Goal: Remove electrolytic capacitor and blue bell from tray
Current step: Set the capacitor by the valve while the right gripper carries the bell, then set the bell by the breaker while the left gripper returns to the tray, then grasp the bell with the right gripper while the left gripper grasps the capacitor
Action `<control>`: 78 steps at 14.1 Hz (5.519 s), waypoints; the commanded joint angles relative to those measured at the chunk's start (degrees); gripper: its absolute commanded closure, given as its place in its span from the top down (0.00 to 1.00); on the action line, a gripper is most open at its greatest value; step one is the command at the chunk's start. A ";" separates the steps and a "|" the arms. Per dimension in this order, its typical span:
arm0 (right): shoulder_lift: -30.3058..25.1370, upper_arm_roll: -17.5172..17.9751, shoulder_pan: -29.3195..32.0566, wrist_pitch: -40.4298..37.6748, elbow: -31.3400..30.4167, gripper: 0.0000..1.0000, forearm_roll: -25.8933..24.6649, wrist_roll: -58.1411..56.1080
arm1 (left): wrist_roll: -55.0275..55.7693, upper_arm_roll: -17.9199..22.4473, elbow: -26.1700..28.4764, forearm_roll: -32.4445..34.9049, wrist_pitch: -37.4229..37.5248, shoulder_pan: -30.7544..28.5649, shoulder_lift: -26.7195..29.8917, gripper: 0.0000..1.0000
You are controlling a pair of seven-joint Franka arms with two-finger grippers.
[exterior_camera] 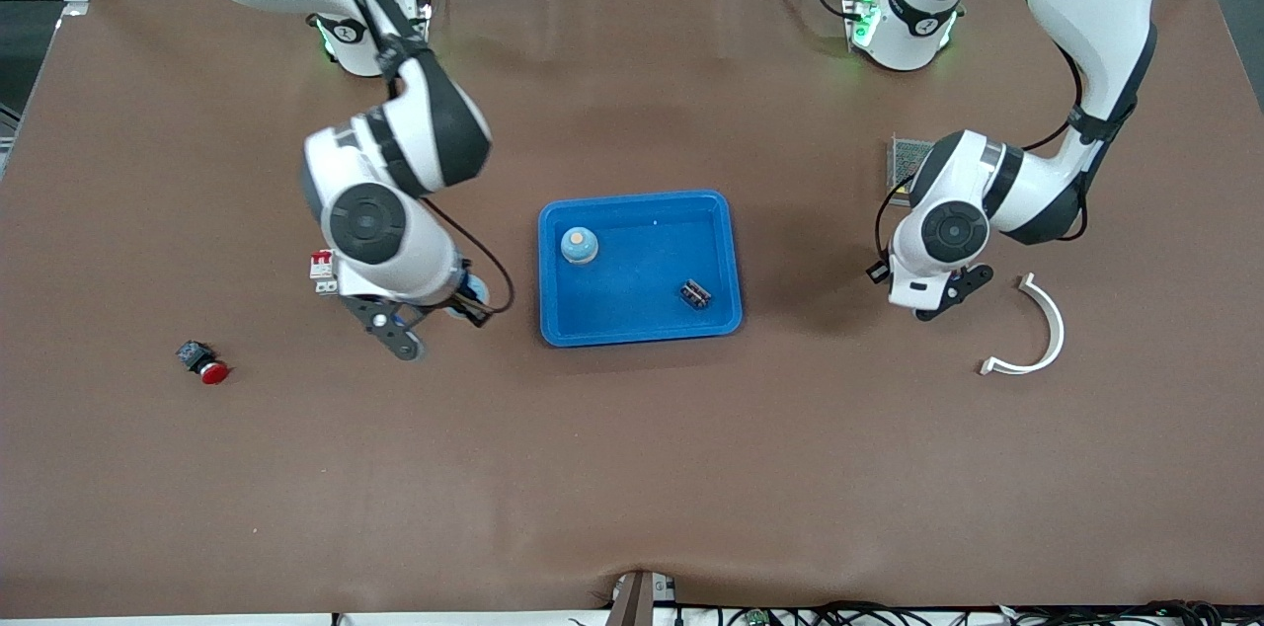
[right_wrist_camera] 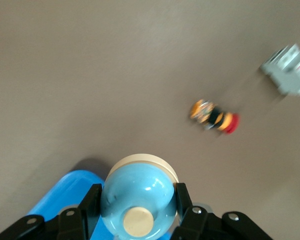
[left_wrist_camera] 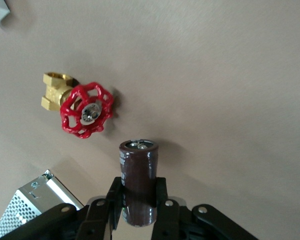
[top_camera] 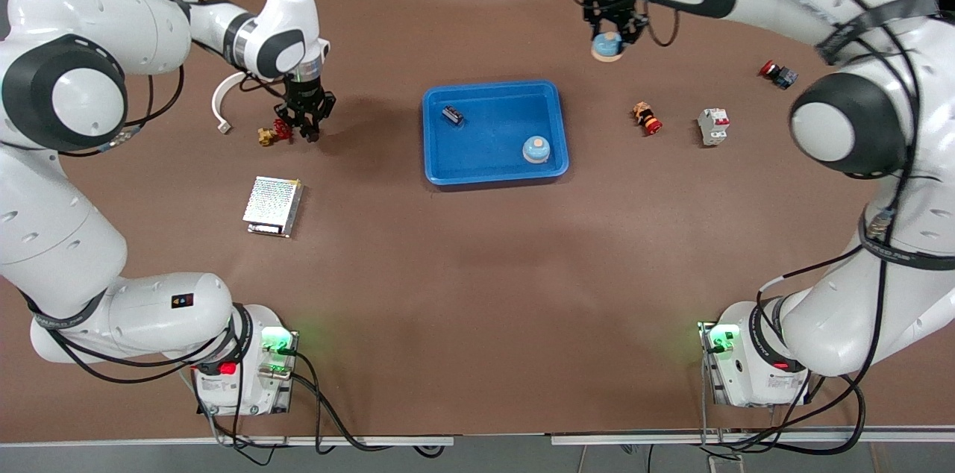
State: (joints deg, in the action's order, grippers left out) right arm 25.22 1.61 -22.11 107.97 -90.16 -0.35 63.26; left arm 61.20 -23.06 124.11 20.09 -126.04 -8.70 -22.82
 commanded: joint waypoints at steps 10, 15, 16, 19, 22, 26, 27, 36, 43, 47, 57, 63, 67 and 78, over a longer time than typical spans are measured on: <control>-14.50 0.77 11.91 23.76 -30.60 0.00 -0.26 -20.10 | -0.11 -0.41 11.94 4.25 -7.63 -2.28 6.04 0.00; -10.20 0.68 14.28 27.47 -30.34 0.00 -1.14 -20.63 | -0.03 -0.41 12.82 4.96 -9.05 -3.52 5.77 0.00; -9.23 0.68 14.89 28.34 -30.08 0.00 -1.23 -21.59 | -0.03 -0.41 12.82 5.05 -9.14 -3.43 5.77 0.00; -5.98 0.68 16.92 31.77 -29.73 0.00 -1.32 -24.06 | 0.67 -0.58 12.73 5.05 -9.49 -3.25 5.68 0.08; -0.54 0.68 17.53 32.31 -25.70 0.00 -1.32 -24.32 | 0.76 -0.58 12.12 5.05 -9.49 -3.16 5.07 0.50; 5.18 0.59 17.53 36.78 -23.31 0.00 -1.32 -23.97 | 0.24 -0.76 9.76 5.05 -8.44 -3.17 5.60 1.00; 5.63 0.59 17.54 37.22 -23.22 0.00 -1.40 -24.06 | 0.24 -0.76 8.44 5.05 -7.65 -3.25 5.69 1.00; 5.20 0.77 18.42 33.04 -21.03 1.00 -1.24 -23.27 | 0.24 -4.89 -5.10 0.84 5.98 -3.08 4.99 1.00; 1.41 1.12 7.36 30.01 -18.39 1.00 -1.14 23.35 | 1.29 -7.44 -10.46 -7.51 6.15 -1.76 2.52 1.00; 0.80 1.12 1.65 29.50 -18.65 1.00 -1.14 30.84 | 6.02 -7.44 -13.36 -10.33 6.15 2.62 0.42 1.00; 1.33 1.12 -9.97 31.77 -21.63 1.00 -1.23 53.37 | 24.30 -7.35 -24.52 -10.33 5.45 16.25 -9.51 1.00; 2.47 1.12 -14.36 36.43 -23.57 1.00 -1.14 59.61 | 33.44 -7.26 -30.33 -9.98 2.04 22.49 -15.31 1.00; 3.96 1.12 -16.39 37.58 -23.57 1.00 -1.14 61.11 | 37.23 -6.82 -30.33 -9.63 -2.63 24.34 -17.34 1.00; 5.81 1.03 -18.24 39.34 -23.66 0.47 -1.23 60.24 | 41.54 -2.52 -30.16 -6.04 -6.59 25.14 -20.85 0.83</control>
State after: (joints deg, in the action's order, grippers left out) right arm 30.80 3.16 -39.62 146.74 -113.67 -1.19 123.10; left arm 101.30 -26.71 95.02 11.60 -132.00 15.30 -42.55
